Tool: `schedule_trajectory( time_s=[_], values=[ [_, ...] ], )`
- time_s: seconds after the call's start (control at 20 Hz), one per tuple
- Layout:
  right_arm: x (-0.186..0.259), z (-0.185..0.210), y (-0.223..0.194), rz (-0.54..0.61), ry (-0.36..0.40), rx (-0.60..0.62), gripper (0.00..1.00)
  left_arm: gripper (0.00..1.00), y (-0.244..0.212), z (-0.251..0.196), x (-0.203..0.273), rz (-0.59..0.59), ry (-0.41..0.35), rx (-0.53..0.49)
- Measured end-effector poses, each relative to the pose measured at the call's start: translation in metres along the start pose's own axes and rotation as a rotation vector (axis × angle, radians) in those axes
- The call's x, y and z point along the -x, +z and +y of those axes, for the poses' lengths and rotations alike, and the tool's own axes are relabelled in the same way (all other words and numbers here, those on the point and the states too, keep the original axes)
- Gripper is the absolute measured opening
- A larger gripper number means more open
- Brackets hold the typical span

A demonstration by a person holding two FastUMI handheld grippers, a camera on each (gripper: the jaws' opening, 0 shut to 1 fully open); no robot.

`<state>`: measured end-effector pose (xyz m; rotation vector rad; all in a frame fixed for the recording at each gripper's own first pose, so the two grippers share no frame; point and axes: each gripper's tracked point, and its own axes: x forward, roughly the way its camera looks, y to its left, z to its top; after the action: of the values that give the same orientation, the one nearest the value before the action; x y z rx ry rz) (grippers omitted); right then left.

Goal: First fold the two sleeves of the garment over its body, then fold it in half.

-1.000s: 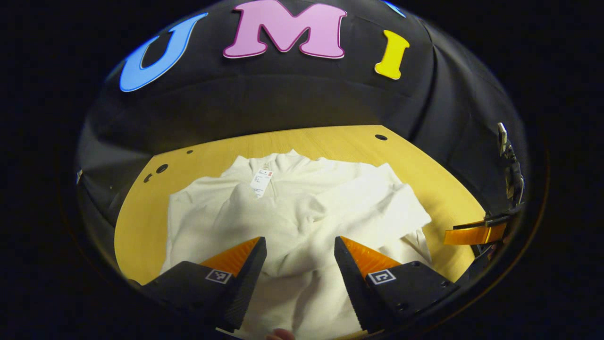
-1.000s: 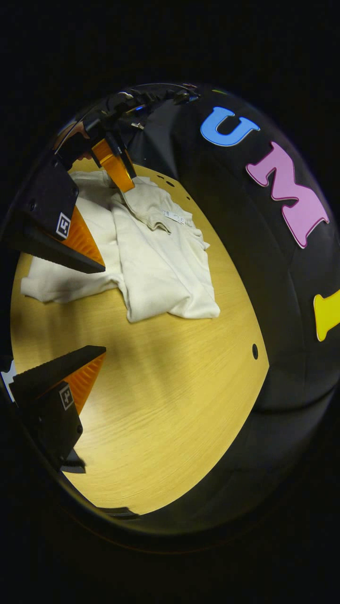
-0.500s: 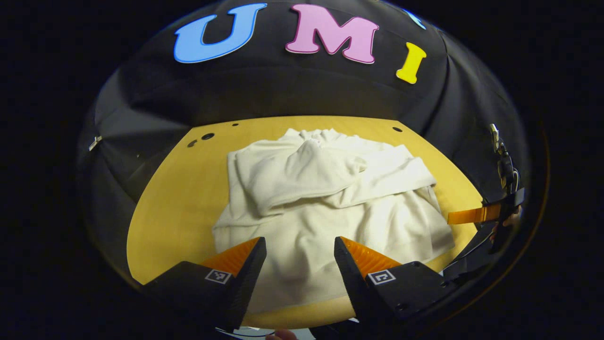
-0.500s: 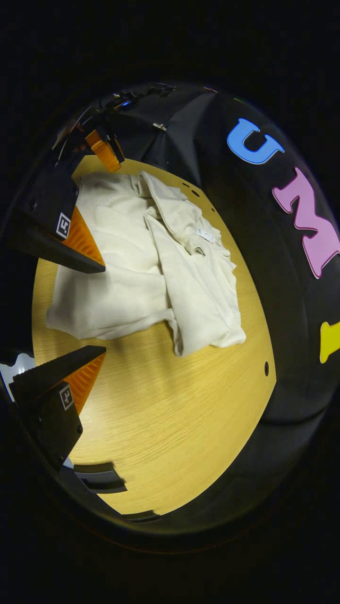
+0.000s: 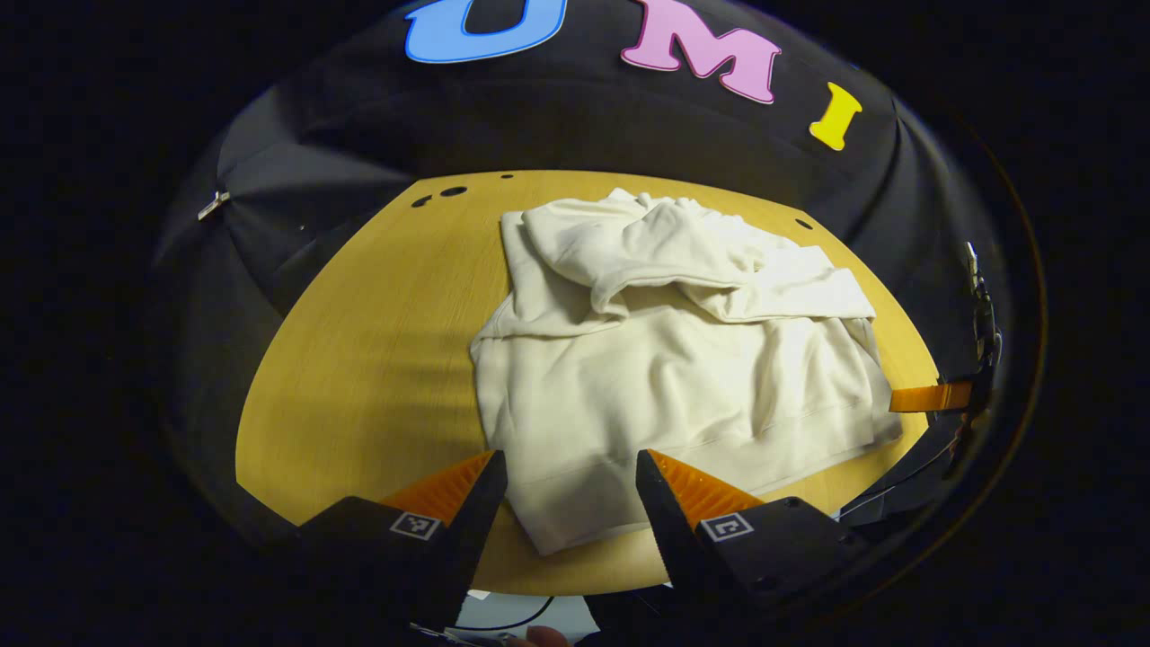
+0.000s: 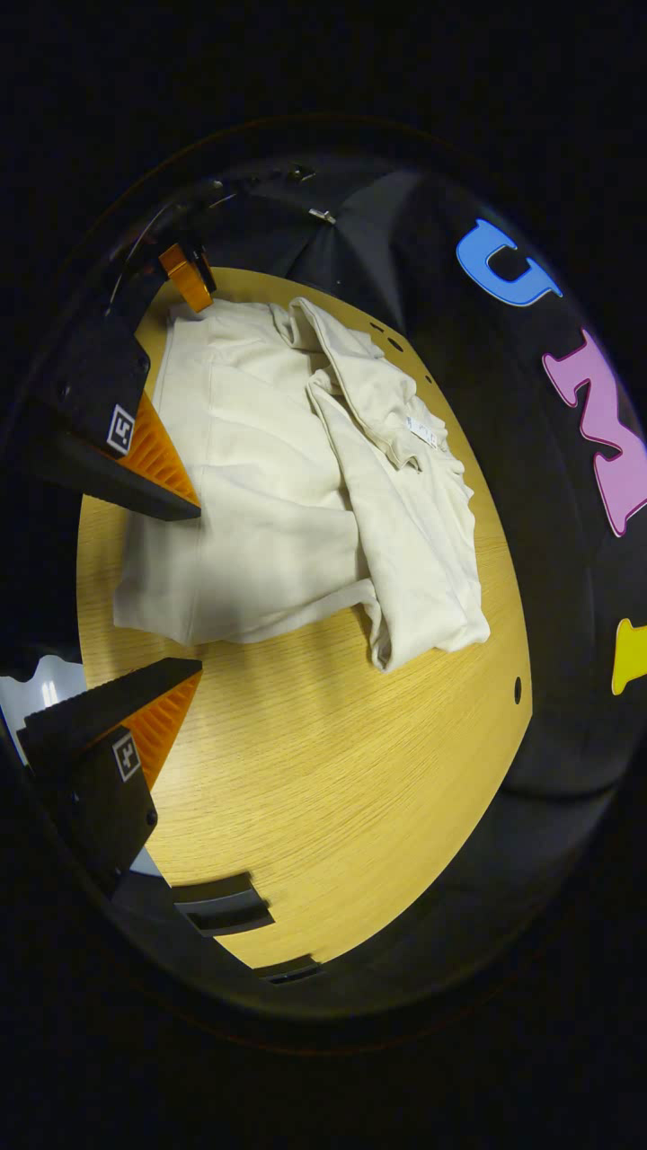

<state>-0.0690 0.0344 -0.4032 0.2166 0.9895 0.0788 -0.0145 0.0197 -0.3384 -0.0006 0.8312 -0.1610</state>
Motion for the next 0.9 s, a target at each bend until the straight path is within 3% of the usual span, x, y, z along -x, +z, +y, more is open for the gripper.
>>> schedule_trajectory(
  time_s=[0.2, 0.4, 0.5, 0.55, 0.6, 0.65, 0.7, 0.75, 0.8, 0.9],
  values=[
    [-0.015, 0.007, -0.007, 0.029, -0.02, 0.061, 0.95, 0.92, -0.014, 0.013, -0.01, 0.062, 0.027, 0.052],
    [-0.024, 0.007, -0.007, 0.032, -0.092, 0.219, 0.95, 0.92, -0.014, 0.01, -0.02, 0.063, 0.029, -0.055],
    [-0.027, 0.017, -0.006, 0.025, -0.082, 0.26, 0.96, 0.94, -0.01, 0.003, -0.024, 0.06, 0.021, -0.061],
    [-0.027, 0.021, -0.006, 0.013, -0.068, 0.253, 0.96, 0.81, -0.009, -0.002, -0.027, 0.064, 0.017, -0.068],
    [-0.031, 0.026, -0.004, 0.011, -0.051, 0.256, 0.86, 0.77, -0.011, -0.008, -0.03, 0.073, -0.002, -0.087],
    [-0.033, 0.037, -0.007, 0.013, -0.009, 0.264, 0.76, 0.58, -0.01, -0.017, -0.027, 0.08, -0.032, -0.099],
    [-0.033, 0.041, -0.009, 0.021, -0.007, 0.267, 0.36, 0.39, -0.009, -0.021, -0.028, 0.076, -0.055, -0.106],
    [-0.031, 0.042, -0.009, 0.034, -0.007, 0.277, 0.24, 0.2, -0.006, -0.021, -0.028, 0.072, -0.075, -0.101],
    [-0.03, 0.044, -0.012, 0.045, 0.003, 0.287, 0.14, 0.17, -0.006, -0.02, -0.027, 0.09, -0.1, -0.072],
    [-0.026, 0.044, -0.017, 0.066, 0.031, 0.264, 0.14, 0.09, -0.009, -0.017, -0.021, 0.126, -0.126, -0.03]
  ],
)
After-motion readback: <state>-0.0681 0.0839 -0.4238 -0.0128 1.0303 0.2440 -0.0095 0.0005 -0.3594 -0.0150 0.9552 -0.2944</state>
